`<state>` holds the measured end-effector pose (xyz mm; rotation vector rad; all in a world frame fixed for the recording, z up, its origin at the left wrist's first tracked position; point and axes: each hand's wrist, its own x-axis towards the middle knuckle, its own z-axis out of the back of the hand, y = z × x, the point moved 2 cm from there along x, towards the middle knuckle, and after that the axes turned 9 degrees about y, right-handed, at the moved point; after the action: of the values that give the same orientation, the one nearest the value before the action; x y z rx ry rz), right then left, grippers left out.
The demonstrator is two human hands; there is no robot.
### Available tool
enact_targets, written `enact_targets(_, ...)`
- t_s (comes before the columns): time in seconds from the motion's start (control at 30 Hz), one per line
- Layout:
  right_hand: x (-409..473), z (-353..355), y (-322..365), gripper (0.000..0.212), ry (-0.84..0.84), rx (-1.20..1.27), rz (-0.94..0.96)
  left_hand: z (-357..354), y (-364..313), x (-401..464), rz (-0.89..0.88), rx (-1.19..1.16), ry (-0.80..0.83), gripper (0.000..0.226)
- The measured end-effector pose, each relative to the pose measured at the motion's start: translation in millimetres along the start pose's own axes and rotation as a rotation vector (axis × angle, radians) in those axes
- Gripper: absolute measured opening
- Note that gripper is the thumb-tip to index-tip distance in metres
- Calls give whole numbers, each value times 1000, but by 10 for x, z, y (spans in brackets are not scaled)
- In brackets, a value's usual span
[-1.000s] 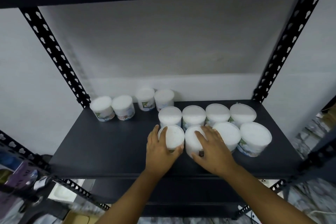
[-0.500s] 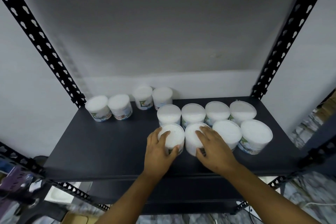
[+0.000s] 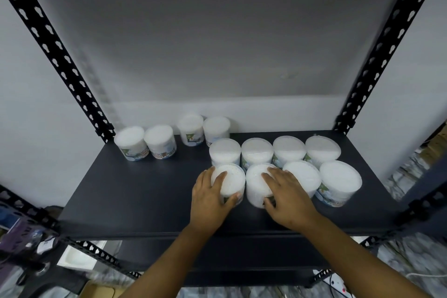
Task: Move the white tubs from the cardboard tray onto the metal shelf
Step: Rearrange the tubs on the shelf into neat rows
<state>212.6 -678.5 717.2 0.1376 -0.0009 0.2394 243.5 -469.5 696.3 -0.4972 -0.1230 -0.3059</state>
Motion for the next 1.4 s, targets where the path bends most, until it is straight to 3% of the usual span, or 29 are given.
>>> enact_targets(0.43,9,26,-15,62,-62,-16,19,26,-51,-7,-28,80,72,72)
enact_targets(1.4,-14,3,32,60,-41,4,15,57,-48,-34,-72,158,-14,59)
